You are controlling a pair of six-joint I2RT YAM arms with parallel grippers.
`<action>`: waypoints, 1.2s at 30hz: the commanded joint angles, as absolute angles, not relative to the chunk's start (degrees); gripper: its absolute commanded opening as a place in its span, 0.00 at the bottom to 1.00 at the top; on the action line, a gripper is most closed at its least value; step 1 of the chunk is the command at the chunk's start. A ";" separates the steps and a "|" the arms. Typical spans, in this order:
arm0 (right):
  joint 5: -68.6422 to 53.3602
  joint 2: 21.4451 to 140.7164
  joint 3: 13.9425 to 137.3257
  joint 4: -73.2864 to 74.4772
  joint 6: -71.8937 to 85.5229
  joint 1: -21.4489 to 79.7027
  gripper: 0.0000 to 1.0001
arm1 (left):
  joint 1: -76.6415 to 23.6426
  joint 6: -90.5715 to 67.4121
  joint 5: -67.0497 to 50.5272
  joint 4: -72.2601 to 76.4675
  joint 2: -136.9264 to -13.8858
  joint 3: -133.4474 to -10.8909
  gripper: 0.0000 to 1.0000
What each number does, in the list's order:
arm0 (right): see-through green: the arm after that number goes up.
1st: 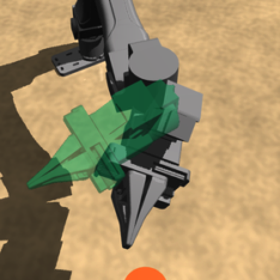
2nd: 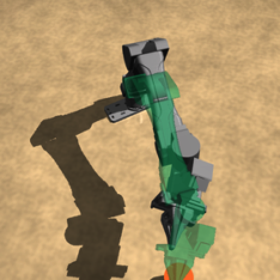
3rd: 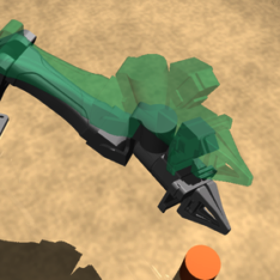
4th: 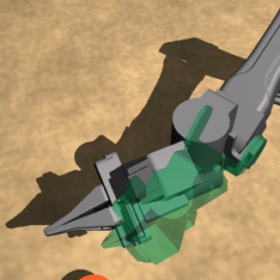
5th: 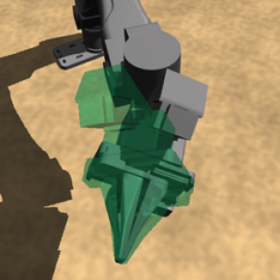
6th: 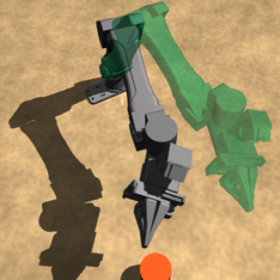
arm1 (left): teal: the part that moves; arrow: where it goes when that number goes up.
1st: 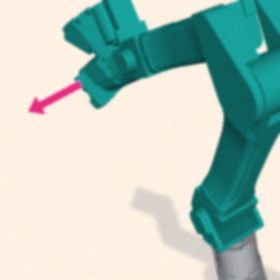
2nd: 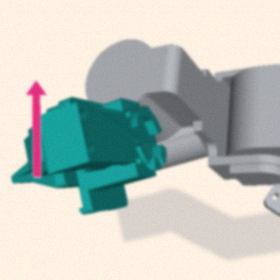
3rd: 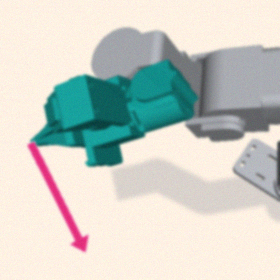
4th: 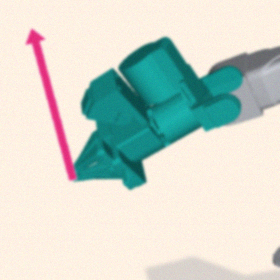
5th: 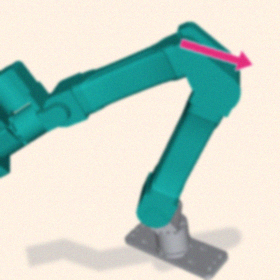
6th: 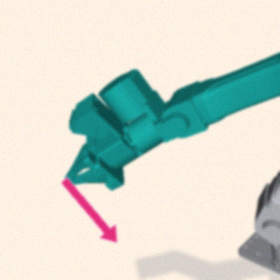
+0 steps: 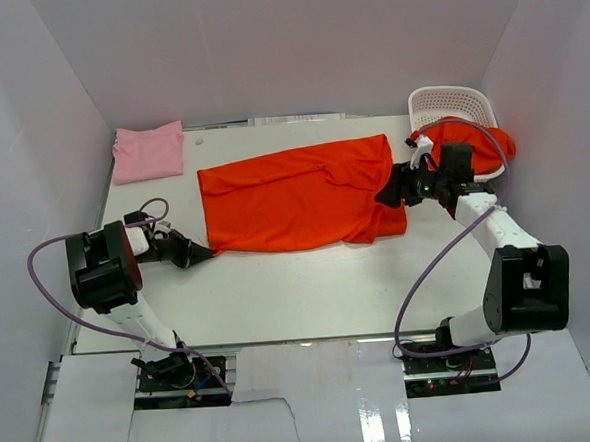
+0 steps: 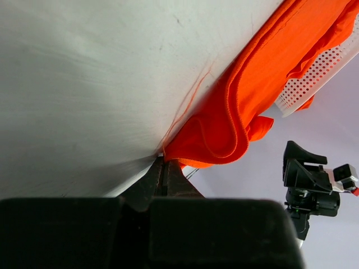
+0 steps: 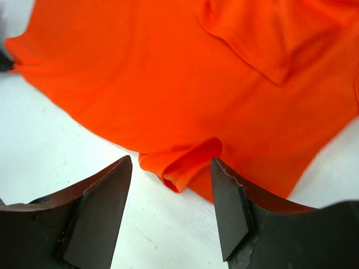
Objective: Fold and stack the t-shirts
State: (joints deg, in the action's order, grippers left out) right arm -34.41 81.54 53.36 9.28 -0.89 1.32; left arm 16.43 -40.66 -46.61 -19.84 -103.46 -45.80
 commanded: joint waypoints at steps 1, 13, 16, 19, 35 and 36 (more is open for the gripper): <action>-45.78 84.28 57.29 5.95 -8.86 0.70 0.63 | 16.61 -39.46 -47.81 -18.63 -103.80 -46.67 0.00; -61.51 100.62 63.63 15.64 -29.44 -7.73 0.53 | 16.61 -37.09 -49.83 -20.21 -104.94 -48.69 0.00; -64.08 101.08 62.76 15.82 -31.37 -8.79 0.52 | 16.52 -37.26 -49.75 -20.21 -104.68 -48.34 0.00; -61.88 101.51 61.44 16.00 -32.78 -8.79 0.51 | 16.35 -37.18 -48.78 -19.87 -104.68 -48.16 0.00; -59.41 104.59 62.93 17.23 -34.10 -6.68 0.47 | 16.26 -37.71 -48.60 -20.04 -104.15 -48.52 0.00; -59.33 105.02 63.02 17.23 -34.10 -6.68 0.47 | 16.26 -37.71 -48.60 -20.21 -104.06 -48.60 0.00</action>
State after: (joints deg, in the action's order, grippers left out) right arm -58.87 103.90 61.78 17.12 -32.64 -7.18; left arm 16.40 -38.17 -48.47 -19.86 -105.43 -47.51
